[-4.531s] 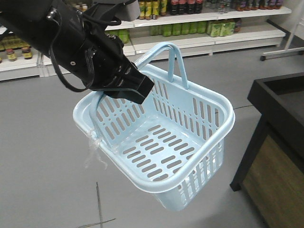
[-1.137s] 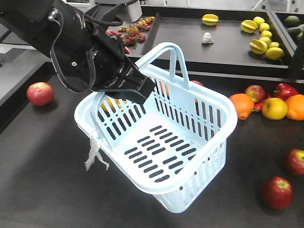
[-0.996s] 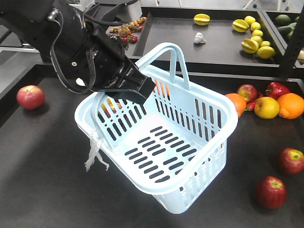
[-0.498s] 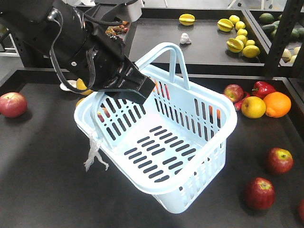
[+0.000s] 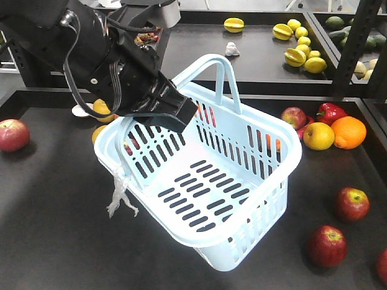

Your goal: Pick three apples into basket with both arms

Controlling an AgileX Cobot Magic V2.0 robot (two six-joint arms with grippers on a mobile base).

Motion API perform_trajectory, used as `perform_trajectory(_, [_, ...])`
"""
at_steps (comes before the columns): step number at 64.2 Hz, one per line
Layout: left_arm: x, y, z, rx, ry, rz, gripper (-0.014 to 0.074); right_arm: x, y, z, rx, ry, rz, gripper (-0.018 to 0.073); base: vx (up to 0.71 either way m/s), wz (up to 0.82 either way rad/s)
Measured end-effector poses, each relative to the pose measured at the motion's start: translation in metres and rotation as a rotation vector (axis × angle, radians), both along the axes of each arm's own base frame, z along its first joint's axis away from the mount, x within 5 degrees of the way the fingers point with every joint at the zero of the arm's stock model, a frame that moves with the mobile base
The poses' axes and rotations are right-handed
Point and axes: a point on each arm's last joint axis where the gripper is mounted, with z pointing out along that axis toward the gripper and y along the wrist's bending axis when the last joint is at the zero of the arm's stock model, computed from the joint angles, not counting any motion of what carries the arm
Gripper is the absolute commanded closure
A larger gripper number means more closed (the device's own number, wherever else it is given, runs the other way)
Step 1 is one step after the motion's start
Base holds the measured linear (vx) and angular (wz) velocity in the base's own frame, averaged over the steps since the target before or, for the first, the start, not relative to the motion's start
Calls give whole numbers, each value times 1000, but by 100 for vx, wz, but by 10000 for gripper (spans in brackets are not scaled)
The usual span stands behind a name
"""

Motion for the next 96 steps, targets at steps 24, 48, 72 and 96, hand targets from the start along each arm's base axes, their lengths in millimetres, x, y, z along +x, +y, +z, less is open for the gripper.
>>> perform_trajectory(24, [0, 0, 0, 0, 0, 0, 603, 0, 0, 0, 0, 0, 0, 563, 2, -8])
perform_trajectory(48, [0, 0, 0, 0, 0, 0, 603, 0, 0, 0, 0, 0, 0, 563, 1, -3])
perform_trajectory(72, [0, 0, 0, 0, 0, 0, 603, 0, 0, 0, 0, 0, 0, 563, 0, 0])
perform_trajectory(96, [0, 0, 0, 0, 0, 0, 603, 0, 0, 0, 0, 0, 0, 563, 0, 0])
